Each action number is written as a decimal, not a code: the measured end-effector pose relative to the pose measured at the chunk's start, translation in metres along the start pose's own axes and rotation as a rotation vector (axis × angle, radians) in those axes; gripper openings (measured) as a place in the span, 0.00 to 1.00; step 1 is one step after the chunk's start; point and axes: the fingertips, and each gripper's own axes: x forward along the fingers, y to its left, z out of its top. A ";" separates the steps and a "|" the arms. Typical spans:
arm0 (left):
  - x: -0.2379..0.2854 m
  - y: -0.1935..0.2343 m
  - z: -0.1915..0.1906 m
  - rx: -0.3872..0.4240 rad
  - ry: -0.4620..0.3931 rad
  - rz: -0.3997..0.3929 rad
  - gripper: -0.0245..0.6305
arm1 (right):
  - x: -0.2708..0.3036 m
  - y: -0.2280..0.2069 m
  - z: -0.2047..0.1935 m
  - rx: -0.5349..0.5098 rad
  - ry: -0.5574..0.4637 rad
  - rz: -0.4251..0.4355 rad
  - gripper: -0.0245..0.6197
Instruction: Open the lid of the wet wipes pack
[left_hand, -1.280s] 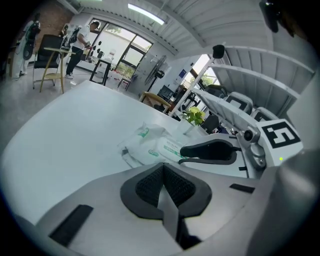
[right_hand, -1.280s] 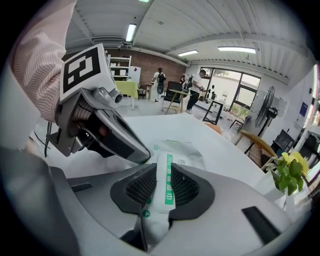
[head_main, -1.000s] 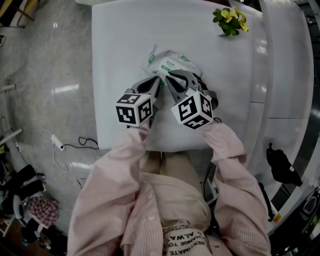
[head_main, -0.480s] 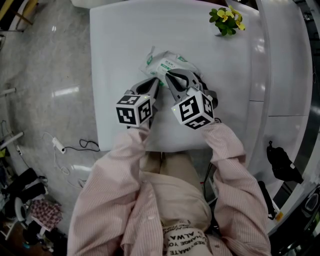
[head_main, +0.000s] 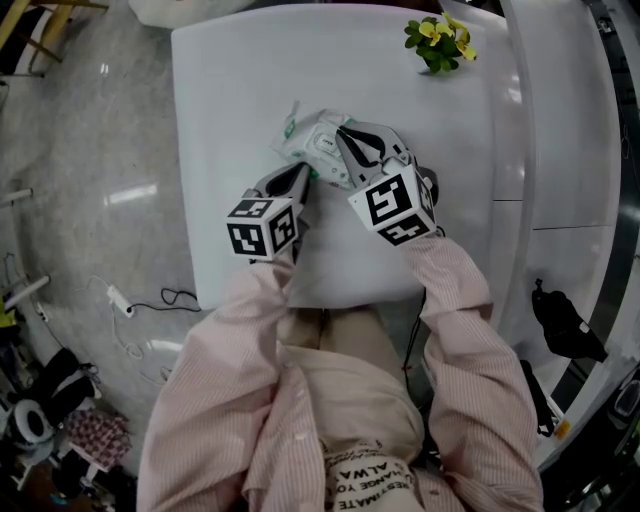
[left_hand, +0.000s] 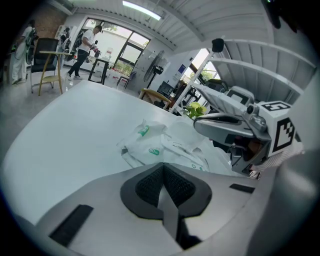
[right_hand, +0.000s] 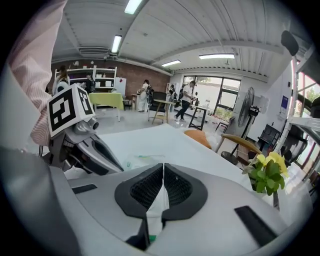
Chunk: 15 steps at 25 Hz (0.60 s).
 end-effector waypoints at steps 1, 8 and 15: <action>0.000 0.000 0.000 0.000 0.000 0.000 0.04 | 0.001 -0.002 0.000 0.004 -0.003 -0.006 0.05; 0.000 0.000 0.000 -0.001 -0.001 0.000 0.04 | 0.006 -0.023 -0.005 0.061 -0.011 -0.044 0.05; 0.000 0.000 0.000 -0.001 -0.001 0.001 0.04 | 0.015 -0.039 -0.017 0.132 0.001 -0.073 0.05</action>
